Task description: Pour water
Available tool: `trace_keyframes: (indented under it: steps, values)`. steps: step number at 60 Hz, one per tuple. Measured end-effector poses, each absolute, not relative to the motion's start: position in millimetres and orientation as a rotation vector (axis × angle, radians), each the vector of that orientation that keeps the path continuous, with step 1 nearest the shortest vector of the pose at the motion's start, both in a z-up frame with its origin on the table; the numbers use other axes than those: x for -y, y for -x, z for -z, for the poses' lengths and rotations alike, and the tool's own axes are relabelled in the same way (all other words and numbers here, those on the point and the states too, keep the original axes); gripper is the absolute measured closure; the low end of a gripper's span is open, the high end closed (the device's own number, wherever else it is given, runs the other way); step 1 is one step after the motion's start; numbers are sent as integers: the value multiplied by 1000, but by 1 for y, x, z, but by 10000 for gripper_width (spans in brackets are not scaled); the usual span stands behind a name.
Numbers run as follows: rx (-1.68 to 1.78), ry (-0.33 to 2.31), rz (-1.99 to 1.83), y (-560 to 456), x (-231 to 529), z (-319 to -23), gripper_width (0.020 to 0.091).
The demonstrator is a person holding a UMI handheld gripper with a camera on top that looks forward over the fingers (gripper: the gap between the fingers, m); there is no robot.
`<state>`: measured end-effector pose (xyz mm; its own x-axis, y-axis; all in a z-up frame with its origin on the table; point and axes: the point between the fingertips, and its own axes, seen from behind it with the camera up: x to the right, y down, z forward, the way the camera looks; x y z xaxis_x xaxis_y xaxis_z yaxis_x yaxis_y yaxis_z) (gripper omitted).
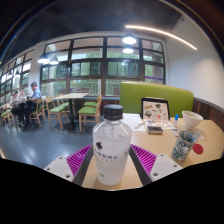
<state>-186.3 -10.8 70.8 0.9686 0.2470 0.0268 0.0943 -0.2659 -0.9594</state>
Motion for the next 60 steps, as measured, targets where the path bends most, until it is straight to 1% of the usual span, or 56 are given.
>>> trace_keyframes:
  steps: [2, 6, 9, 10, 11, 12, 13, 15, 16, 17, 18, 31, 36, 44, 50, 57, 58, 60]
  values:
    - [256, 1845, -153, 193, 3, -69, 294]
    - [292, 1869, -141, 198, -4, -57, 541]
    - [286, 1836, -147, 202, -7, -60, 550]
    - [286, 1827, -146, 202, -8, -61, 573]
    - [281, 1825, -149, 205, -7, -62, 580]
    - [278, 1821, -151, 203, -9, -62, 575]
    - [272, 1820, -154, 202, -9, -62, 602]
    - [264, 1818, -171, 200, -12, -61, 617]
    - [261, 1819, -181, 200, -12, -60, 642]
    - [254, 1821, -190, 199, -13, -60, 641]
    - [251, 1821, -199, 200, -13, -60, 665]
    - [229, 1833, -271, 191, -22, -62, 668]
    - [146, 1830, -387, 182, -30, -75, 668]
    - [-117, 1763, -663, 153, -49, -112, 667]
    - [-391, 1701, -911, 120, -69, -124, 668]
    - [-640, 1609, -1148, 80, -86, -124, 682]
    - [-689, 1592, -1176, 83, -77, -132, 682]
    - [-757, 1544, -1253, 74, -90, -128, 682]
